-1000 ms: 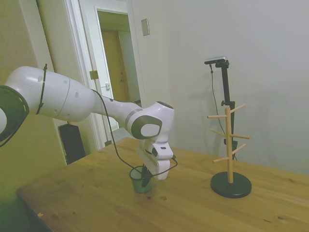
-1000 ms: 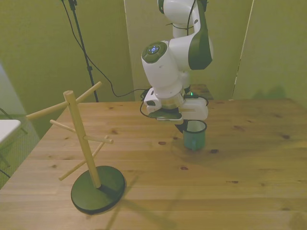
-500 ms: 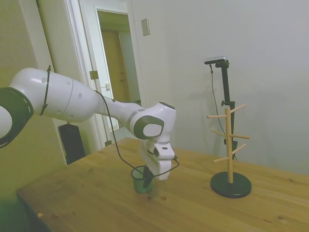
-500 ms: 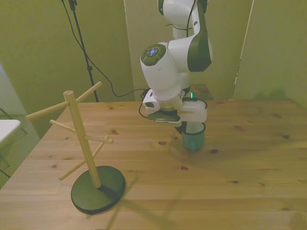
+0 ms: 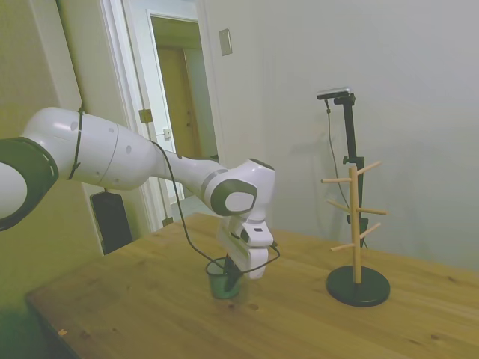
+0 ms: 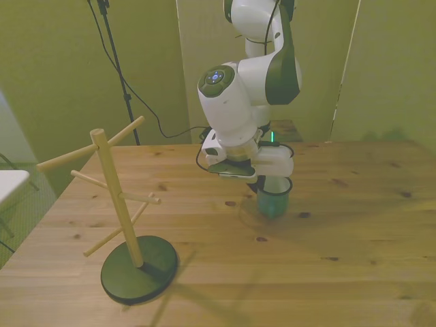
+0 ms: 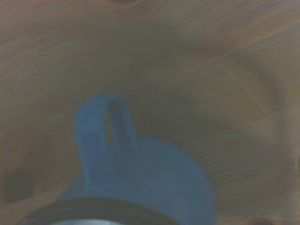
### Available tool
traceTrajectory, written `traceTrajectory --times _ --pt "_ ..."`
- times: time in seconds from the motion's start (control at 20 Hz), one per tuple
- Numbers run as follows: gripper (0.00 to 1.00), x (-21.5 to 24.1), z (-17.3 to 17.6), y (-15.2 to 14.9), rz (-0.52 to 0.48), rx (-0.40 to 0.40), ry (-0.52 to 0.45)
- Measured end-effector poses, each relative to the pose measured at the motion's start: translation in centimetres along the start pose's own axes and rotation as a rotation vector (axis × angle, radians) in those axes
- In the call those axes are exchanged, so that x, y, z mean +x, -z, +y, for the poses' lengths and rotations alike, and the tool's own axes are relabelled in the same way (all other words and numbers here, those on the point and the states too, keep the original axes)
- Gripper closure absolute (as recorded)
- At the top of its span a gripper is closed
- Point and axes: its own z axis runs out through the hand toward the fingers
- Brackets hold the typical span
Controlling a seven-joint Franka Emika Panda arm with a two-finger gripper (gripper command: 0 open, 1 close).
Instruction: Unload the mug
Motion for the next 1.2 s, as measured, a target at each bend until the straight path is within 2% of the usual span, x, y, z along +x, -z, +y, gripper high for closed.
traceTrajectory --times 0.3,0.55,0.9,1.1,1.2 --pt "0.00 -0.2 -0.1 0.7 0.008 0.012 0.022" --pt "0.00 -1.2 0.2 2.9 0.041 0.039 0.072" --pt "0.00 -3.8 2.0 6.2 0.228 0.128 0.143" --pt "0.00 -7.0 4.3 8.4 0.340 0.212 0.195" --pt "0.00 -8.5 5.6 9.2 0.362 0.226 0.216"
